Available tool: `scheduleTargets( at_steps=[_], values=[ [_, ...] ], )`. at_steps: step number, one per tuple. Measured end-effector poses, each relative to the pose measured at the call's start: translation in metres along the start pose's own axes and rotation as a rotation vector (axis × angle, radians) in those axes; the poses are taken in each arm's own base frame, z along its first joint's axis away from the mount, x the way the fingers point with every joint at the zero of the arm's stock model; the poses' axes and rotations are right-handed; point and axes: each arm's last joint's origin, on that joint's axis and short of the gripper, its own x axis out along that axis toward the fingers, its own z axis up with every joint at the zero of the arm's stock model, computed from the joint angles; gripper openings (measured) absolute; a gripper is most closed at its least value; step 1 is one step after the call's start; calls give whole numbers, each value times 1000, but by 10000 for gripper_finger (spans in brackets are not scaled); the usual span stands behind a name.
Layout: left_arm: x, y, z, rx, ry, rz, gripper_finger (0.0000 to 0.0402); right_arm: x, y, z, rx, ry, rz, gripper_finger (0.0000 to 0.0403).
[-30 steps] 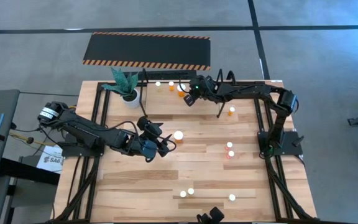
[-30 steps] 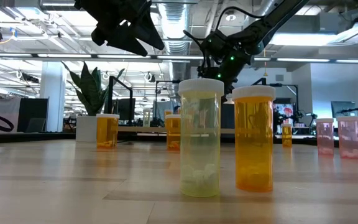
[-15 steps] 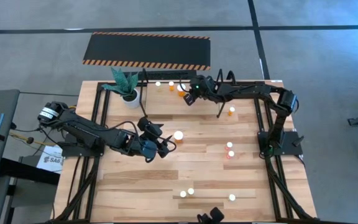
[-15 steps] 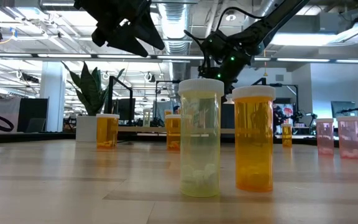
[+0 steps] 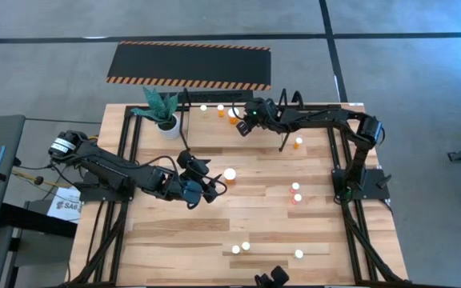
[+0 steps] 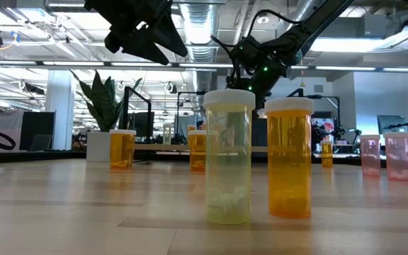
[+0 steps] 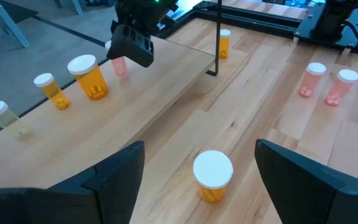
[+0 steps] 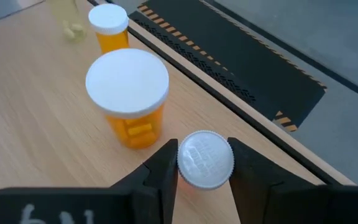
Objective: Pick and place medicine bottles onto shelf by color
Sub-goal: Put the bottom left pink pill bottle on the shelf
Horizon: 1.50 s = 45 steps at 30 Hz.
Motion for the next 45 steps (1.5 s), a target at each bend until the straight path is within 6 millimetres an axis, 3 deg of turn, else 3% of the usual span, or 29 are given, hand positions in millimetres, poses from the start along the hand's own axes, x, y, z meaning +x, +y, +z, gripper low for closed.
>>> scheduleTargets(
  at_steps=[11, 25, 33, 45],
  values=[
    [0, 0, 0, -1, -1, 1, 293, 1, -2, -3, -72, -1, -3, 140],
    [0, 0, 0, -2, -1, 1, 293, 1, -2, -1, -32, -21, 2, 145],
    [0, 0, 0, -4, 0, -2, 293, 1, -1, -2, -146, -12, 24, 144],
    [-1, 0, 0, -3, 0, -4, 293, 1, -1, 0, -42, -29, 31, 146]
  ],
)
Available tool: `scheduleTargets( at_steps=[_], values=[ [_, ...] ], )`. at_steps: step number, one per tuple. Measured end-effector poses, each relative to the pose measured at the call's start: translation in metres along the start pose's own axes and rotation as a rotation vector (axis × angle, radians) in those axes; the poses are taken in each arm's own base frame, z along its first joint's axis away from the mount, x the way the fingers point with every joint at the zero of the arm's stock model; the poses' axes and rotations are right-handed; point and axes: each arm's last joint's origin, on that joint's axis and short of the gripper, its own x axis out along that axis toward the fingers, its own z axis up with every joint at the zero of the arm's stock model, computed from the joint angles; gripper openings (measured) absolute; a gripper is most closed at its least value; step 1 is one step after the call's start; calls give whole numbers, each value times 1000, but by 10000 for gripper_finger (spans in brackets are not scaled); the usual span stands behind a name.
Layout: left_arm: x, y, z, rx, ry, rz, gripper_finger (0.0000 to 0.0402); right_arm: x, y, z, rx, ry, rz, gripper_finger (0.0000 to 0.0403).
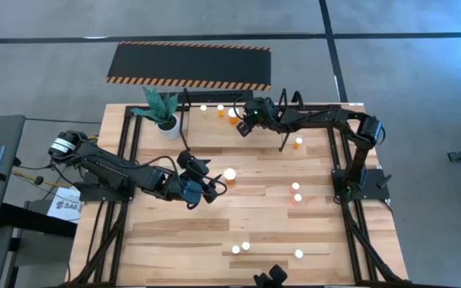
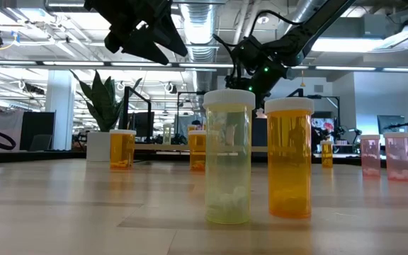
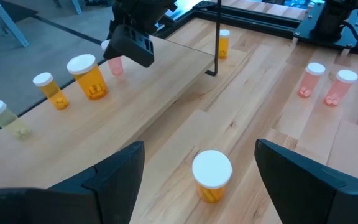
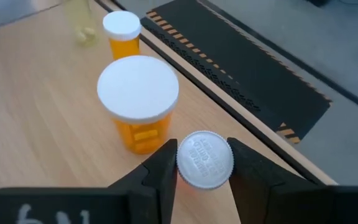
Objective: Pick and place medicine bottles onto shelf by color
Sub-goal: Put the bottom left pink pill bottle on the shelf
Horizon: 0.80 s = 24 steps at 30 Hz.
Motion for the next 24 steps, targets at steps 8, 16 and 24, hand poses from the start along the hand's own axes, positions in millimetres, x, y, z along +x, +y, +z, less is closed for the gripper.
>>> scheduleTargets(
  at_steps=[8, 16, 24],
  values=[
    [0, 0, 0, 1, 0, -1, 293, 0, 0, 0, -52, -3, -1, 143],
    [0, 0, 0, 1, 0, -1, 293, 0, 0, 0, 13, 4, -2, 145],
    [0, 0, 0, 0, 0, -1, 293, 0, -1, -3, -17, 29, -5, 146]
  ],
)
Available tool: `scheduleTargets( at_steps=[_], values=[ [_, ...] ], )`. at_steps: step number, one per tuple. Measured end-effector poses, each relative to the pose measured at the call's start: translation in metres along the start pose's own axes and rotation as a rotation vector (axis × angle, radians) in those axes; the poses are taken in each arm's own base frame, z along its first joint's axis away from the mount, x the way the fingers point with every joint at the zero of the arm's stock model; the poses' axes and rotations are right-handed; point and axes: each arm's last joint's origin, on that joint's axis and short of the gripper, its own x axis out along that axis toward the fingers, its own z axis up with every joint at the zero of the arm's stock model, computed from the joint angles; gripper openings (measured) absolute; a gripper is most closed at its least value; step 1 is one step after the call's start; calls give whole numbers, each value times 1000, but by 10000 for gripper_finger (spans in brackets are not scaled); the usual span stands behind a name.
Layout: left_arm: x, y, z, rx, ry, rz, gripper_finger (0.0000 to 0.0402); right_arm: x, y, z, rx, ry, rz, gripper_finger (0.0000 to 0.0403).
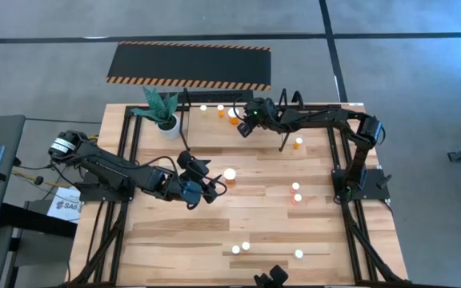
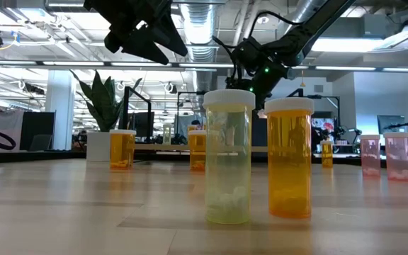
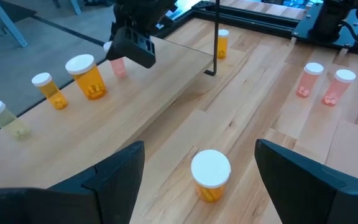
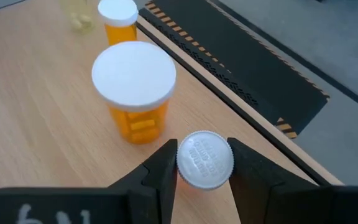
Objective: Pick and place medicine bottles onto shelf by color
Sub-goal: Put the bottom left pink pill bottle on the shelf
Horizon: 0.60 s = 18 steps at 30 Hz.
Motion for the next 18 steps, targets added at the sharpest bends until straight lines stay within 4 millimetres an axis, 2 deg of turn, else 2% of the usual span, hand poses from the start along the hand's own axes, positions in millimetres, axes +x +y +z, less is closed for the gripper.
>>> scheduleTargets(
  at_steps=[6, 12, 18],
  values=[
    [0, 0, 0, -1, -1, -1, 293, 12, 3, -6, 0, 3, -3, 146],
    [0, 0, 0, 1, 1, -1, 293, 35, 12, -24, -21, 27, -21, 146],
    [0, -1, 0, 1, 3, -10, 293, 29, 10, -23, -47, 45, -29, 146]
  ],
)
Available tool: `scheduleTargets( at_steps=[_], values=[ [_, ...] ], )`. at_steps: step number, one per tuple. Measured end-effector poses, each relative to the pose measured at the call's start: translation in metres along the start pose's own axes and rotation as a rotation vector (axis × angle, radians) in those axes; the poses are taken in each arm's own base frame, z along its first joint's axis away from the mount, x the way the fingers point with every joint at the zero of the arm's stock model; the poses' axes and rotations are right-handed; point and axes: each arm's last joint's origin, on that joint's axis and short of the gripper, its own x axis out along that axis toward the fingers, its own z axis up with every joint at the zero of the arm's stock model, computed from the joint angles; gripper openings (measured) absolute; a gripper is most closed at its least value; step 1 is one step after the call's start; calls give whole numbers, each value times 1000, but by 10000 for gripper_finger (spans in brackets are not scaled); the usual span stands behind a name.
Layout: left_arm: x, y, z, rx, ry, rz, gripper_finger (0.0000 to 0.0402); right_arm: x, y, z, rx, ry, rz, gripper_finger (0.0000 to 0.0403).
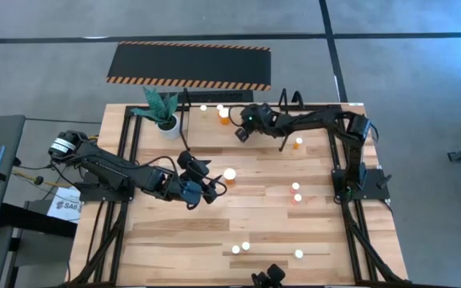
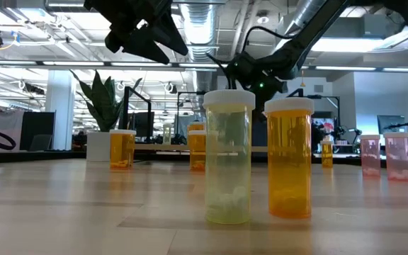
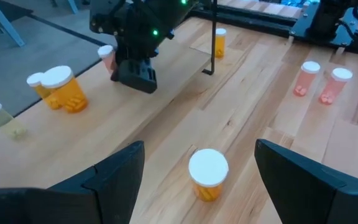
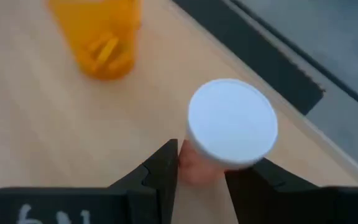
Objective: Pick and place medicine bottles onto shelf by color
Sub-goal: Put the bottom left pink pill bottle on the shelf
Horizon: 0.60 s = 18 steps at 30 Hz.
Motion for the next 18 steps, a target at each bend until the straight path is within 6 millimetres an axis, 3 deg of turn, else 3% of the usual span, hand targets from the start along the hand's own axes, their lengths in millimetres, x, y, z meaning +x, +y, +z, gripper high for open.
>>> scheduleTargets(
  at_steps=[11, 18],
  values=[
    [0, 0, 0, 0, 0, 1, 293, -8, -7, 7, 6, -7, -4, 148],
    [0, 0, 0, -1, -1, 0, 293, -7, -7, 6, 5, -6, -3, 171]
  ],
)
